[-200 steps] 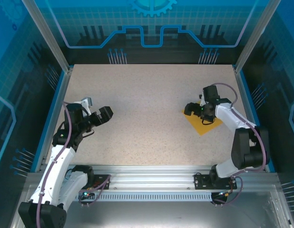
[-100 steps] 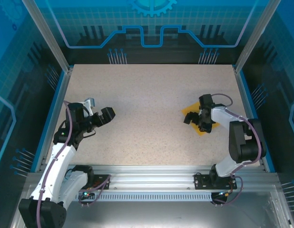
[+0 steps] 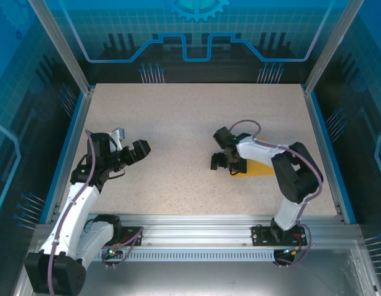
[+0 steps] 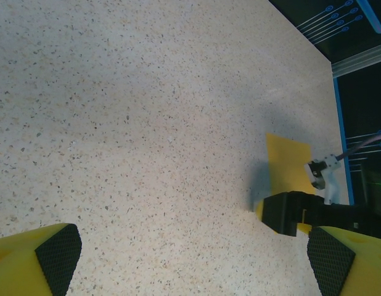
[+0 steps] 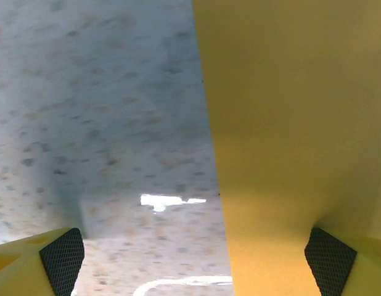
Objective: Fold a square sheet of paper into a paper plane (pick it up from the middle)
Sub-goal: Rotate the square sheet of paper at the center of the table.
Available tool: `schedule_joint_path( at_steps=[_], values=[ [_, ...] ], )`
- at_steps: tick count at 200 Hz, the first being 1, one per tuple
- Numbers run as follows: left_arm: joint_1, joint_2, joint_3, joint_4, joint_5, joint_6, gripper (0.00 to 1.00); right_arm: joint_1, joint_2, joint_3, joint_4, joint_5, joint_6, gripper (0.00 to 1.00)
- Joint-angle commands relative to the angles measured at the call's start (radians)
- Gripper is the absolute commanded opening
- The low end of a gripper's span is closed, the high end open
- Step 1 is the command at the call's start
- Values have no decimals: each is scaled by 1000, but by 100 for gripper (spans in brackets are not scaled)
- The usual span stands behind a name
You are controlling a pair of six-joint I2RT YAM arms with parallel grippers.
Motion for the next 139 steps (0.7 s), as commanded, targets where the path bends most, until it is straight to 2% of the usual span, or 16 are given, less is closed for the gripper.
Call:
schedule_joint_path(
  at_steps=[1,40,68,89,104,127,139],
  values=[
    [11,-17,2,-30,29,-23,99,113,94,50,-63,-42,99,97],
    [11,-30,-11,-12,25,-32,99,177,126,146,-109,-11,159,98],
    [12,-21,-14,-10,34,-36,99,163,34,131,-107,46,138,99],
    [10,-22,-19,-12,29,-37,99,95,-54,87,-77,39,71,100],
    [11,-21,-17,-16,18,-37,98,8,-101,45,-42,31,24,99],
    [10,-18,-15,-25,5,-44,98,-151,-97,-13,61,-113,-61,99],
    [11,-16,-20,-15,1,-52,98,-194,-72,-12,75,-138,-89,100]
  ],
)
